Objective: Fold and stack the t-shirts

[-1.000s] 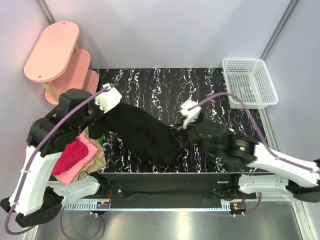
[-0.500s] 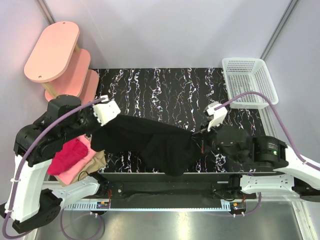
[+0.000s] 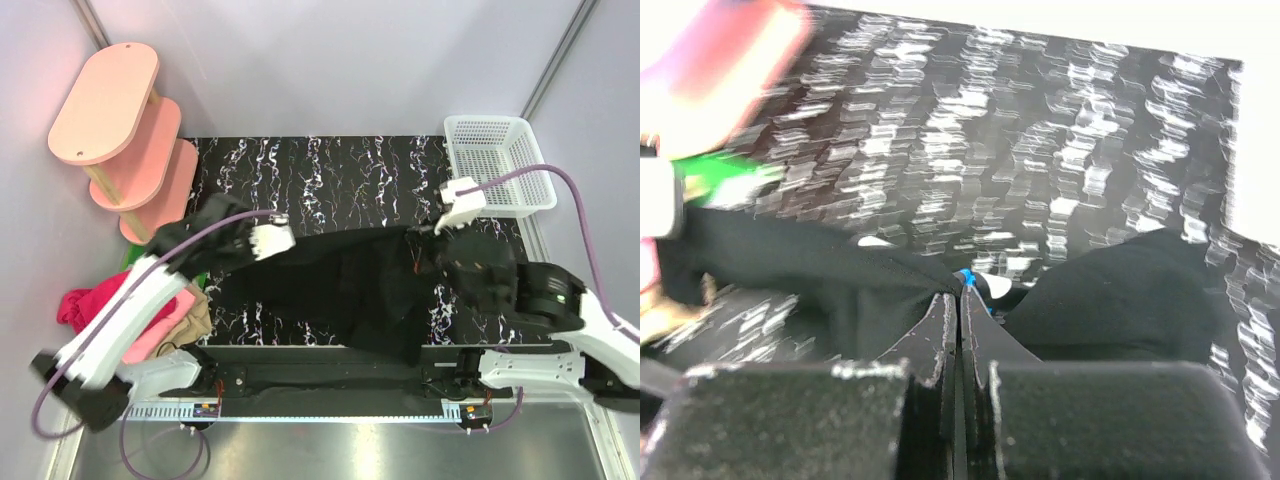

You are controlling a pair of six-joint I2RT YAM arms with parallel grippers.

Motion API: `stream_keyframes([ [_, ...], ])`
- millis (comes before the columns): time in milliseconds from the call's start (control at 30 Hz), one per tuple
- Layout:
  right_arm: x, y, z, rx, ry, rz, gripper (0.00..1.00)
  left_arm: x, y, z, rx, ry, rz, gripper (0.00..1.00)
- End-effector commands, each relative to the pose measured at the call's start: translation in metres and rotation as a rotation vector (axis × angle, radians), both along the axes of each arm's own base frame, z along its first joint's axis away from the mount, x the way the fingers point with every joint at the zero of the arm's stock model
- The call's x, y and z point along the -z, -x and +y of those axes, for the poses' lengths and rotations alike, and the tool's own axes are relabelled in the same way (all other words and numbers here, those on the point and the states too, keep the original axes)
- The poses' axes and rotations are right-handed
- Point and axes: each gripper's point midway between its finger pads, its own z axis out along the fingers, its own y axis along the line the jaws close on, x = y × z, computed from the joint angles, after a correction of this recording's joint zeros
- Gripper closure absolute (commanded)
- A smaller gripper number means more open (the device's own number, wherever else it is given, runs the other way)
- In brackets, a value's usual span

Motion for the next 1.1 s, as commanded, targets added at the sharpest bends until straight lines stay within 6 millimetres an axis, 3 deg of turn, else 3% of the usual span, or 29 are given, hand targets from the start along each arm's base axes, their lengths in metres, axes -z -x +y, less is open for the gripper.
stream_keyframes([
  [0, 0.008, -0.055, -0.043, 0.24, 0.019, -0.019, 1.0, 0.015, -0.069, 0.003, -0.112, -0.119, -0.119, 1.0],
  [33, 0.029, -0.074, -0.044, 0.257, 0.046, 0.039, 1.0, 0.029, -0.084, -0.002, -0.123, -0.147, -0.084, 1.0],
  [67, 0.044, -0.102, -0.072, 0.358, 0.026, 0.091, 1.0, 0.021, -0.099, 0.0, -0.158, -0.132, -0.102, 1.0],
  [133, 0.101, -0.132, -0.066, 0.307, 0.028, 0.257, 1.0, 0.023, -0.127, 0.002, -0.211, -0.134, -0.113, 1.0],
  [167, 0.105, -0.15, -0.071, 0.335, 0.001, 0.242, 1.0, 0.031, -0.147, 0.007, -0.246, -0.155, -0.096, 1.0],
  [200, 0.124, -0.165, -0.076, 0.363, 0.028, 0.27, 1.0, 0.031, -0.161, 0.011, -0.274, -0.169, -0.115, 1.0],
  [233, 0.121, -0.18, -0.075, 0.369, 0.012, 0.24, 1.0, 0.034, -0.173, 0.019, -0.306, -0.183, -0.114, 1.0],
  [333, 0.144, -0.23, -0.091, 0.397, -0.083, 0.329, 1.0, 0.058, -0.207, 0.029, -0.348, -0.256, -0.079, 1.0],
  [367, 0.138, -0.245, -0.093, 0.402, -0.112, 0.329, 1.0, 0.071, -0.22, 0.029, -0.352, -0.286, -0.064, 1.0],
  [400, 0.162, -0.262, -0.097, 0.42, -0.1, 0.382, 1.0, 0.077, -0.23, 0.033, -0.359, -0.318, -0.068, 1.0],
  [433, 0.167, -0.274, -0.098, 0.427, -0.097, 0.382, 1.0, 0.084, -0.238, 0.038, -0.369, -0.338, -0.059, 1.0],
  [467, 0.16, -0.289, -0.097, 0.427, -0.102, 0.363, 1.0, 0.081, -0.25, 0.038, -0.38, -0.341, -0.079, 1.0],
  [500, 0.184, -0.305, -0.099, 0.446, -0.081, 0.404, 1.0, 0.105, -0.259, 0.04, -0.381, -0.383, -0.043, 1.0],
  [533, 0.189, -0.315, -0.1, 0.454, -0.078, 0.407, 1.0, 0.11, -0.266, 0.044, -0.392, -0.398, -0.04, 1.0],
  [567, 0.179, -0.331, -0.097, 0.441, -0.093, 0.387, 1.0, 0.109, -0.279, 0.045, -0.404, -0.415, -0.059, 1.0],
  [600, 0.204, -0.345, -0.095, 0.439, -0.078, 0.429, 1.0, 0.129, -0.286, 0.046, -0.4, -0.448, -0.03, 1.0],
  [633, 0.211, -0.352, -0.096, 0.44, -0.064, 0.445, 1.0, 0.129, -0.297, 0.049, -0.411, -0.453, -0.043, 1.0],
  [667, 0.203, -0.366, -0.095, 0.439, -0.07, 0.424, 1.0, 0.133, -0.304, 0.051, -0.415, -0.471, -0.051, 1.0],
  [700, 0.228, -0.375, -0.093, 0.432, -0.056, 0.466, 1.0, 0.15, -0.309, 0.053, -0.415, -0.493, -0.027, 1.0],
  [733, 0.236, -0.38, -0.093, 0.424, -0.047, 0.482, 1.0, 0.146, -0.319, 0.055, -0.431, -0.488, -0.047, 1.0],
  [767, 0.231, -0.39, -0.094, 0.428, -0.045, 0.467, 0.95, 0.147, -0.325, 0.059, -0.441, -0.495, -0.055, 0.99],
  [800, 0.253, -0.396, -0.093, 0.428, -0.026, 0.506, 0.83, 0.152, -0.329, 0.061, -0.447, -0.505, -0.054, 0.92],
  [833, 0.262, -0.395, -0.095, 0.427, -0.001, 0.539, 0.58, 0.155, -0.334, 0.065, -0.458, -0.514, -0.058, 0.81],
  [867, 0.253, -0.403, -0.096, 0.437, 0.005, 0.518, 0.46, 0.155, -0.339, 0.068, -0.475, -0.521, -0.075, 0.68],
  [900, 0.265, -0.405, -0.099, 0.449, 0.02, 0.541, 0.39, 0.153, -0.342, 0.071, -0.486, -0.523, -0.088, 0.45],
  [933, 0.267, -0.403, -0.102, 0.466, 0.034, 0.559, 0.2, 0.146, -0.346, 0.077, -0.508, -0.516, -0.109, 0.37],
  [1000, 0.252, -0.406, -0.11, 0.507, 0.051, 0.532, 0.17, 0.132, -0.349, 0.08, -0.549, -0.487, -0.147, 0.11],
  [1033, 0.246, -0.405, -0.112, 0.517, 0.052, 0.524, 0.17, 0.126, -0.347, 0.081, -0.561, -0.47, -0.153, 0.09],
  [1067, 0.231, -0.402, -0.116, 0.536, 0.05, 0.5, 0.2, 0.105, -0.343, 0.079, -0.581, -0.425, -0.183, 0.08],
])
